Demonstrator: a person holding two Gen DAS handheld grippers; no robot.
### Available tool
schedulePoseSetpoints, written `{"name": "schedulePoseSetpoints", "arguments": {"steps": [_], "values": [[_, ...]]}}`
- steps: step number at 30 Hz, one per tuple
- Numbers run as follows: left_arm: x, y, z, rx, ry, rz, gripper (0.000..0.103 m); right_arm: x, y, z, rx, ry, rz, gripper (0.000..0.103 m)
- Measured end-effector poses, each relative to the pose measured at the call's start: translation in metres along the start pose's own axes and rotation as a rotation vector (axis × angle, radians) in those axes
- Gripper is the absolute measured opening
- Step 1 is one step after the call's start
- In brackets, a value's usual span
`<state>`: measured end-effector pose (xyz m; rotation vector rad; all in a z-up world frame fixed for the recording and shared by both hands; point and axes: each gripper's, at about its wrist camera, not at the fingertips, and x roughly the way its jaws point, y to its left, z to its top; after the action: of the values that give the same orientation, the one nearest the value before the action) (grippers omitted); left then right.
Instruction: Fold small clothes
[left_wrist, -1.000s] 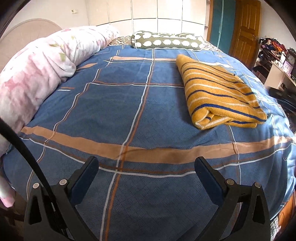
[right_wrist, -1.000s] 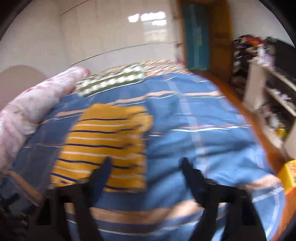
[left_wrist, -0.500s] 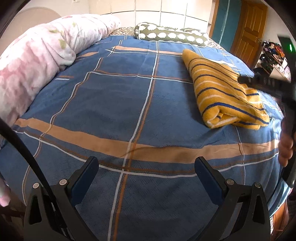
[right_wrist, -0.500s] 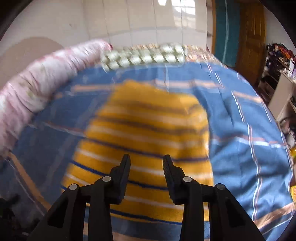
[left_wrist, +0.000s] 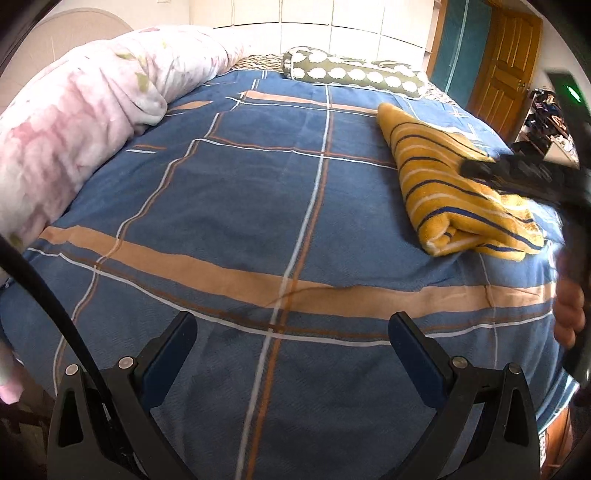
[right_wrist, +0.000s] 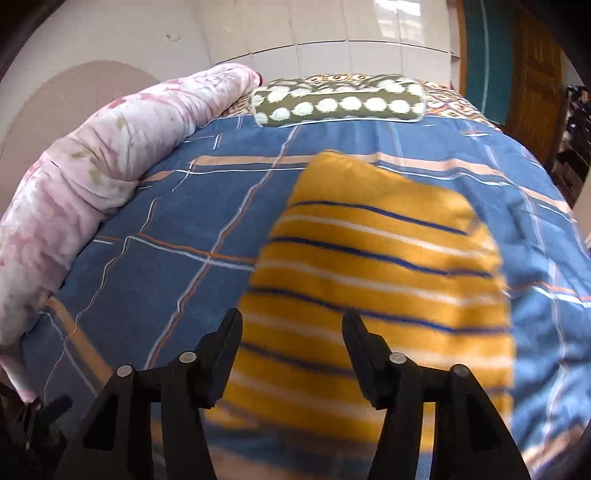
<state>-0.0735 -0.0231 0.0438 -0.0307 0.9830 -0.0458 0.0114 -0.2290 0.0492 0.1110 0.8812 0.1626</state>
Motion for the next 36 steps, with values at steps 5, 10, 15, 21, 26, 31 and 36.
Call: {"name": "schedulePoseSetpoints", "arguments": {"steps": [5,10,15,21,26,31,36], "values": [[-0.005,-0.015,-0.005,0.039,-0.008,-0.003,0.103,-0.023,-0.039,-0.026,0.009,-0.014,-0.137,0.064],[-0.012,-0.034,0.002,0.091,-0.013,-0.034,0.103,-0.04,-0.096,-0.023,0.214,-0.068,-0.098,0.064],[-0.008,-0.056,0.055,0.127,-0.073,-0.083,0.103,-0.029,-0.116,0.011,0.264,-0.124,-0.012,0.051],[0.049,-0.094,0.123,0.16,-0.085,-0.121,0.103,0.03,-0.128,0.05,0.322,-0.028,0.31,0.046],[0.111,-0.104,0.129,0.143,0.038,-0.115,0.103,0.093,-0.175,0.065,0.487,0.017,0.36,0.027],[0.103,-0.105,0.126,0.171,-0.04,-0.105,0.103,0.09,-0.207,0.073,0.551,-0.028,0.22,0.026],[0.059,-0.104,0.112,0.209,-0.21,0.03,0.103,0.029,-0.181,0.063,0.41,-0.079,0.106,0.04]]}}
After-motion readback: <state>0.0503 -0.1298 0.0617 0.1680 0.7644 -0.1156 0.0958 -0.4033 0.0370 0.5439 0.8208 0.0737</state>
